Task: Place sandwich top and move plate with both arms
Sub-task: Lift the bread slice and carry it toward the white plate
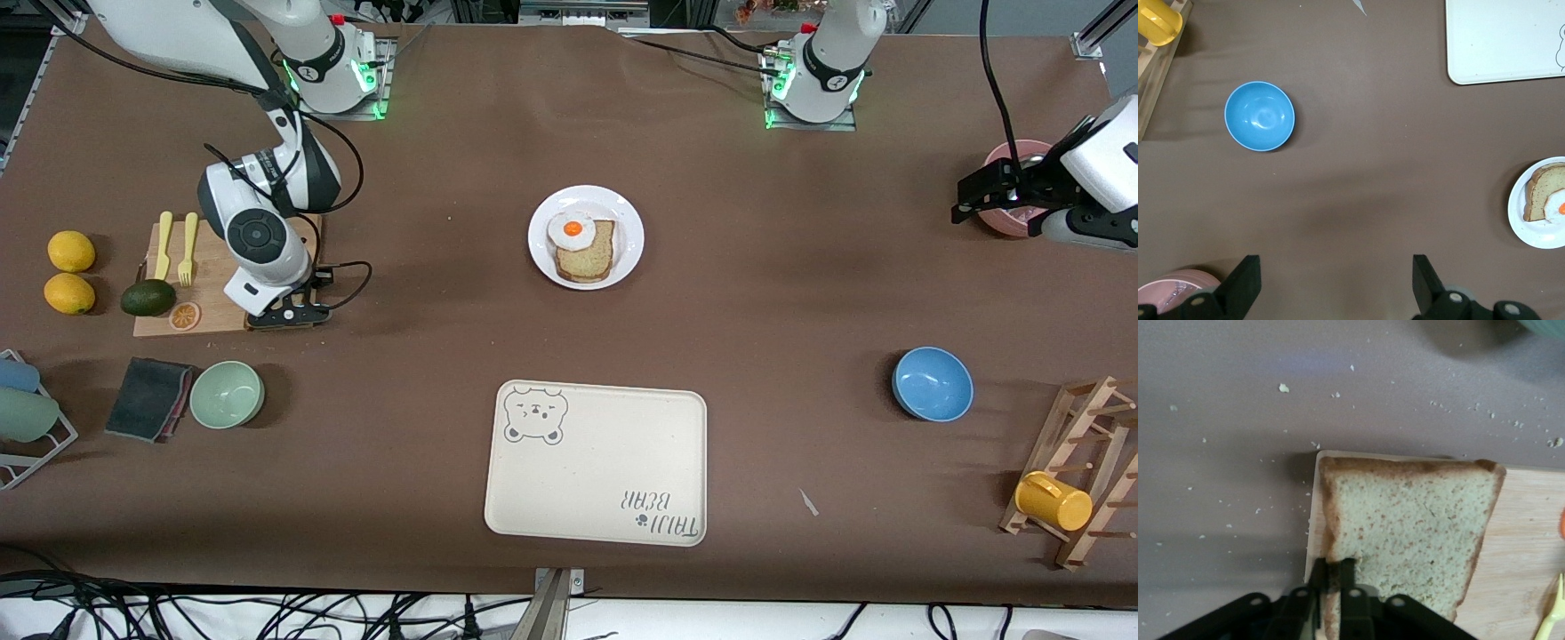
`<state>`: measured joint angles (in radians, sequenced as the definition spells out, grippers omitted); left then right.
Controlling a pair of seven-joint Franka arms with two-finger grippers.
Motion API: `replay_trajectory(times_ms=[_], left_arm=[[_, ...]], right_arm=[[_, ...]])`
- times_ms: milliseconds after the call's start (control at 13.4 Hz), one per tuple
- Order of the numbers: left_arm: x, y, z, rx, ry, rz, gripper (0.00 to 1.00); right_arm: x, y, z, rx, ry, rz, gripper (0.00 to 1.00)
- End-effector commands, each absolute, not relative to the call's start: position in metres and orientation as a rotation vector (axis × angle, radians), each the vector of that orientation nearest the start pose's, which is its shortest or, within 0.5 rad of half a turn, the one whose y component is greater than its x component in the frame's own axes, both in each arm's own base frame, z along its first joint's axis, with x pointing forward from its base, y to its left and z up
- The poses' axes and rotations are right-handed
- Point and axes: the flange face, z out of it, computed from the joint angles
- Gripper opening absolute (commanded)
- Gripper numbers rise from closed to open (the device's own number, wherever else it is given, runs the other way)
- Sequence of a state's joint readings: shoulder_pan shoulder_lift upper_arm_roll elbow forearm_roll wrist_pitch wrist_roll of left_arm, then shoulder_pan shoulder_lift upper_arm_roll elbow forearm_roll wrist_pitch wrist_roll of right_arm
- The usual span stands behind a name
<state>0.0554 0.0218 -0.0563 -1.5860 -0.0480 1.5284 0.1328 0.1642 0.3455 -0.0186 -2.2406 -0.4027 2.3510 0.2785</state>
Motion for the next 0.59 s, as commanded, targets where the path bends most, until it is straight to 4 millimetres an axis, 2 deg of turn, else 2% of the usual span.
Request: replay_trajectory(times_ms=[0,149,297,520], left_arm=[[0.556,-0.004,0.608,-3.198,0.245,0.125,1.0],[0.556,-0.004,0.608,-3.198,0.245,0.125,1.0],[0.556,-0.004,0.608,-3.198,0.245,0.125,1.0],[0.556,-0.005,0.608,-3.199,0.246,0.124,1.0]], right_arm=[[0.503,0.072,0.192,-3.416,-0.316,0.289,0.0],[0.504,0.072,0.194,-3.417,-0.312,0.287,0.0],[0.509,0.075,0.205,-3.417,-0.323,0.258,0.0],[0.519,0.096,0.231,-3.43,-0.361,0.252,0.0]])
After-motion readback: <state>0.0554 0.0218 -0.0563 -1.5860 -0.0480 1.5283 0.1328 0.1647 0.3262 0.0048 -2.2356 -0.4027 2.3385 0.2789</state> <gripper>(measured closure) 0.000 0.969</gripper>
